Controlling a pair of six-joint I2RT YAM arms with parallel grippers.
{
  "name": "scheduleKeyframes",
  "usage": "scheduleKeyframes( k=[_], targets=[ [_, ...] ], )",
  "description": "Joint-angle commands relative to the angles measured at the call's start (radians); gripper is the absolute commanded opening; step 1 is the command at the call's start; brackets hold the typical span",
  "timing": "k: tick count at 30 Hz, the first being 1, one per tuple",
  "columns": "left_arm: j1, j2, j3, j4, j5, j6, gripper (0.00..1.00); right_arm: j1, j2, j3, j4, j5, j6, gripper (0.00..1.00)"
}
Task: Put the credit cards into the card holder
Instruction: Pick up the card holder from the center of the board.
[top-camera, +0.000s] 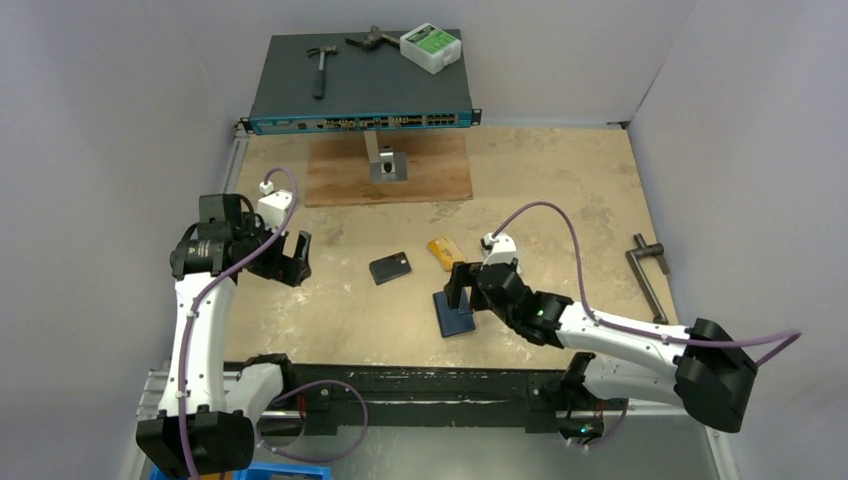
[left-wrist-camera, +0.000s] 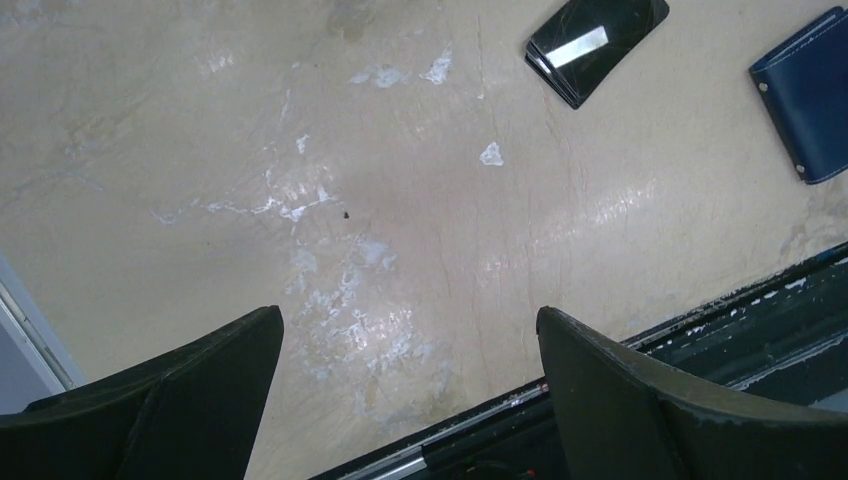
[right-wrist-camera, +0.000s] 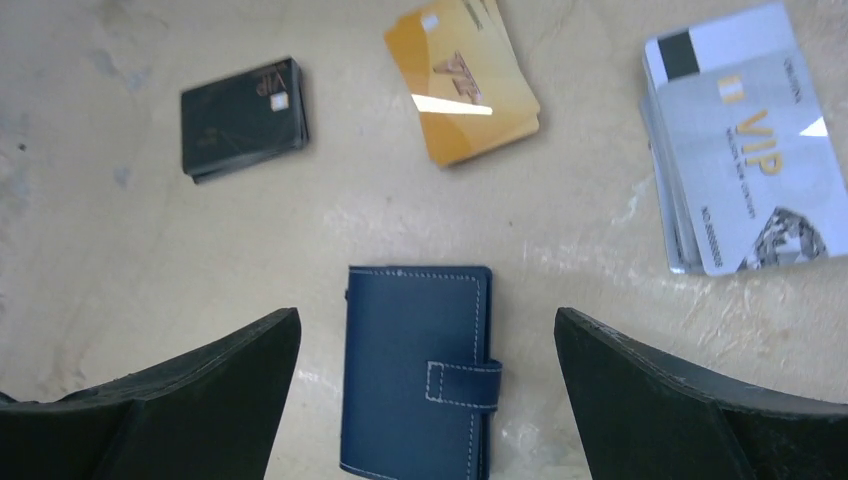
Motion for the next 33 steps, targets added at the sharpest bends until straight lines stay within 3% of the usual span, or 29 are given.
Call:
scheduleKeyframes(
  k=[1,14,23,27,33],
  targets=[
    [0.008,-0.017,0.004,-0.054,0.004,0.049,1.0,0.03,0.015,-0.031,-0.031,0.067,0.076,0.99],
    [-0.007,0.007,0.075,-0.095,0.062,0.043,1.0,0.047,0.112,-0.11,0.051,-0.101,0.167,0.87],
    [-0.149,0.002,0.081,-0.077,-0.033,0.056,1.0,0.046,0.114,-0.195,0.163,-0.27,0.208,0.77],
    [-0.182,-0.004,0.085,-0.075,-0.039,0.07,1.0,0.047,0.177,-0.181,0.167,-0.293,0.236,0.62],
    [-0.186,-0.021,0.062,-0.075,-0.023,0.074,1.0,0.046,0.239,-0.179,0.2,-0.26,0.278,0.2]
  ],
)
